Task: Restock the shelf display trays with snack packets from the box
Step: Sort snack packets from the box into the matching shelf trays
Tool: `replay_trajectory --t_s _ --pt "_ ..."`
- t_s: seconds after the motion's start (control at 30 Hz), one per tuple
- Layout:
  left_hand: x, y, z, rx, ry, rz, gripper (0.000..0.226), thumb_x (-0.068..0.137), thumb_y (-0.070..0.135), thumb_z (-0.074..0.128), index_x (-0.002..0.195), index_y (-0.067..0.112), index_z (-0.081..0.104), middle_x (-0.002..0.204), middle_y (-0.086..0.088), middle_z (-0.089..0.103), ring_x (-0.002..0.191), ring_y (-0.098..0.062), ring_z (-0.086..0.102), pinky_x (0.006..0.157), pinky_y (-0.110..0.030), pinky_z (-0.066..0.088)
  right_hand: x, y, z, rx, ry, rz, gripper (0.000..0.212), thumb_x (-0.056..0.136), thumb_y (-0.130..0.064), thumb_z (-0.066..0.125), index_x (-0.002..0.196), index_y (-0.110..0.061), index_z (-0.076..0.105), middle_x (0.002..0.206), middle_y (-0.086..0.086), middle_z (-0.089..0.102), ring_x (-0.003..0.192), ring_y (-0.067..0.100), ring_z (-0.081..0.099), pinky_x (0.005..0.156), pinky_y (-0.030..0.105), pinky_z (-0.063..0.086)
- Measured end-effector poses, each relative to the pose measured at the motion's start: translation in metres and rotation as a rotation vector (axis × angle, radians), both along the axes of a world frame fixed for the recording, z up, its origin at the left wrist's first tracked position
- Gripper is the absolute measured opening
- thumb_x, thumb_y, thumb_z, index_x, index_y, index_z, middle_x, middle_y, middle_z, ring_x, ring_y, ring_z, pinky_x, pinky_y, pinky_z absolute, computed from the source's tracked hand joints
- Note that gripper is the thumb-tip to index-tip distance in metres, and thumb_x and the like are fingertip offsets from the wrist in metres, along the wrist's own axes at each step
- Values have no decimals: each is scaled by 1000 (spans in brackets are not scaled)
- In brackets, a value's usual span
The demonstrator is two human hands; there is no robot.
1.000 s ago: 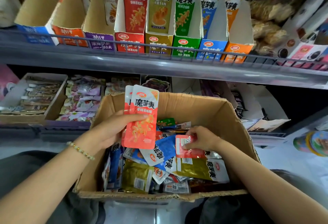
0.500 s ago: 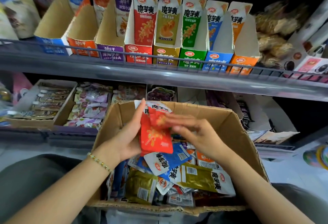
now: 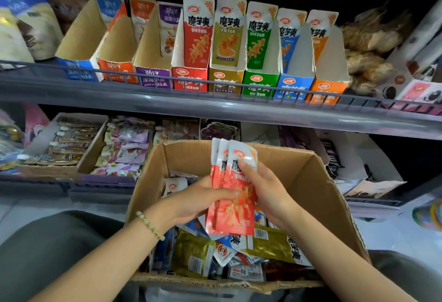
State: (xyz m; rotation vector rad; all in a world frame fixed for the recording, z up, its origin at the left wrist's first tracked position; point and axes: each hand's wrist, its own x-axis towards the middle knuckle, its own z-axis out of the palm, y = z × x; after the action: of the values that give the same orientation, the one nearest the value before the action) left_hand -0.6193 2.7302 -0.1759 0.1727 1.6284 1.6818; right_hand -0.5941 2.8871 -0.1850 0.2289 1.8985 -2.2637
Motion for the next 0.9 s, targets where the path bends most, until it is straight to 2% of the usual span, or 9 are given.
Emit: replay_trajectory --t_s 0.1,0.2,0.27,0.33,0.4,0.5,0.63,0.77,0.9 --pt "3 4 2 -13 25 -9 20 86 6 65 97 22 64 86 6 75 81 -7 71 71 -19 55 2 -2 3 -22 25 -19 31 93 -24 57 121 -11 58 110 15 70 96 26 69 83 38 57" --pt "3 10 -3 -42 121 137 32 79 24 73 108 29 62 102 3 73 94 -12 70 88 -33 55 1 -2 4 -63 110 -172 34 91 -22 59 123 -12 57 111 14 70 101 31 68 86 42 56" --pt "3 13 -6 -88 280 194 37 76 37 71 110 38 55 109 6 70 98 -8 68 89 -31 55 1 -5 3 -135 126 -274 33 93 -21 58 125 -13 55 112 14 70 102 31 68 85 42 56" --pt "6 17 -7 -80 394 122 40 79 46 61 116 45 44 116 11 65 102 -4 65 86 -26 55 0 -9 3 -188 131 -330 30 95 -19 54 126 -17 54 112 11 70 101 28 68 81 38 58" --pt "9 17 -10 -83 411 13 54 81 51 55 127 53 27 123 16 59 104 -1 64 86 -33 56 1 -10 0 -158 150 -337 30 97 -20 52 127 -20 52 109 7 71 99 24 69 77 33 58" --pt "6 10 -15 -89 414 -51 69 79 53 60 132 56 17 126 16 56 106 -3 64 82 -46 57 2 -9 -1 -54 156 -286 37 96 -24 53 132 -26 44 112 2 69 99 18 69 75 29 58" --pt "-2 1 -9 -81 467 -17 56 83 41 63 128 49 31 123 9 62 103 -3 65 72 -25 58 -5 11 14 54 265 -126 66 90 -13 59 140 -43 28 114 -7 67 104 17 67 79 34 58" --pt "-11 -10 -4 -137 528 -58 60 83 48 63 132 51 28 120 18 60 105 0 63 88 -34 56 -12 30 33 286 300 80 49 86 -13 65 128 -24 43 109 1 67 105 23 66 76 32 58" --pt "-16 -14 9 -175 545 -159 56 91 41 55 132 49 17 122 18 53 106 1 60 90 -25 54 -15 27 43 344 301 153 54 81 -17 71 124 -22 38 108 3 68 101 20 68 79 34 58"
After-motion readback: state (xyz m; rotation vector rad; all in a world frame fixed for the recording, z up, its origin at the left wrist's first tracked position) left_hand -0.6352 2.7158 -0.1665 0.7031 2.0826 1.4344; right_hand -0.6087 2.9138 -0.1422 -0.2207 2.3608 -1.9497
